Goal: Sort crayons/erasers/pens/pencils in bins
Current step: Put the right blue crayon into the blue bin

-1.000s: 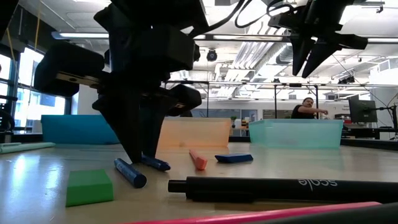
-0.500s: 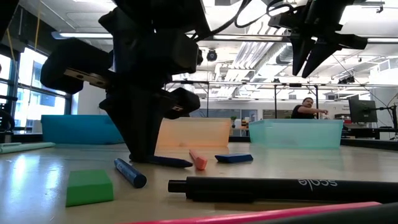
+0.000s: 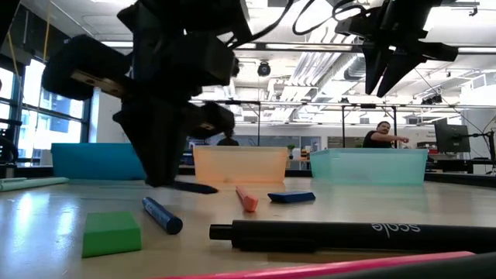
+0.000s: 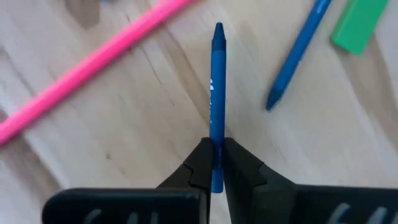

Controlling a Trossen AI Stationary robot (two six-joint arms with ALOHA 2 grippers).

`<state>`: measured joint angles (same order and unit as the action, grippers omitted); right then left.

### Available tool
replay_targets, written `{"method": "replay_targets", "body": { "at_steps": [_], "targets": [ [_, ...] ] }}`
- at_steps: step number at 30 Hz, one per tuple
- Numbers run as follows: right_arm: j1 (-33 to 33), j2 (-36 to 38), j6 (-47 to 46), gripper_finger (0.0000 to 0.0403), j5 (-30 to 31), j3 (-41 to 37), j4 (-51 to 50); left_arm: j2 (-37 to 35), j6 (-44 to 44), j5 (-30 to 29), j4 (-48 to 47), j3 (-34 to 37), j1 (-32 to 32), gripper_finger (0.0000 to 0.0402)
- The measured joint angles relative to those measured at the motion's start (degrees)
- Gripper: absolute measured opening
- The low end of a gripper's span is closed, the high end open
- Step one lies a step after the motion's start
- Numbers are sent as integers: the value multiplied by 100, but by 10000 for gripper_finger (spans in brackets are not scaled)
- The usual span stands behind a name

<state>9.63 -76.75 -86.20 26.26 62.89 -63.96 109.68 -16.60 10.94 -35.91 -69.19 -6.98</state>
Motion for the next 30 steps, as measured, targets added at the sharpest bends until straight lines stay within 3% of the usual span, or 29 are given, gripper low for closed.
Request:
{"method": "replay_targets", "body": {
  "at_steps": [9, 16, 27, 30],
  "targets": [
    [0, 0, 145, 87, -39, 0, 105, -438, 155, 39, -228, -13, -2, 8],
    [0, 0, 204, 87, -37, 0, 212, -1257, 532, 31, -272, -24, 196, 8],
    [0, 2, 227, 87, -33, 0, 265, -2858, 765, -3, -481, -28, 1359, 8],
    [0, 2, 228, 87, -33, 0, 281, -3215, 761, -263, -594, -2, 1776, 8]
  ]
}}
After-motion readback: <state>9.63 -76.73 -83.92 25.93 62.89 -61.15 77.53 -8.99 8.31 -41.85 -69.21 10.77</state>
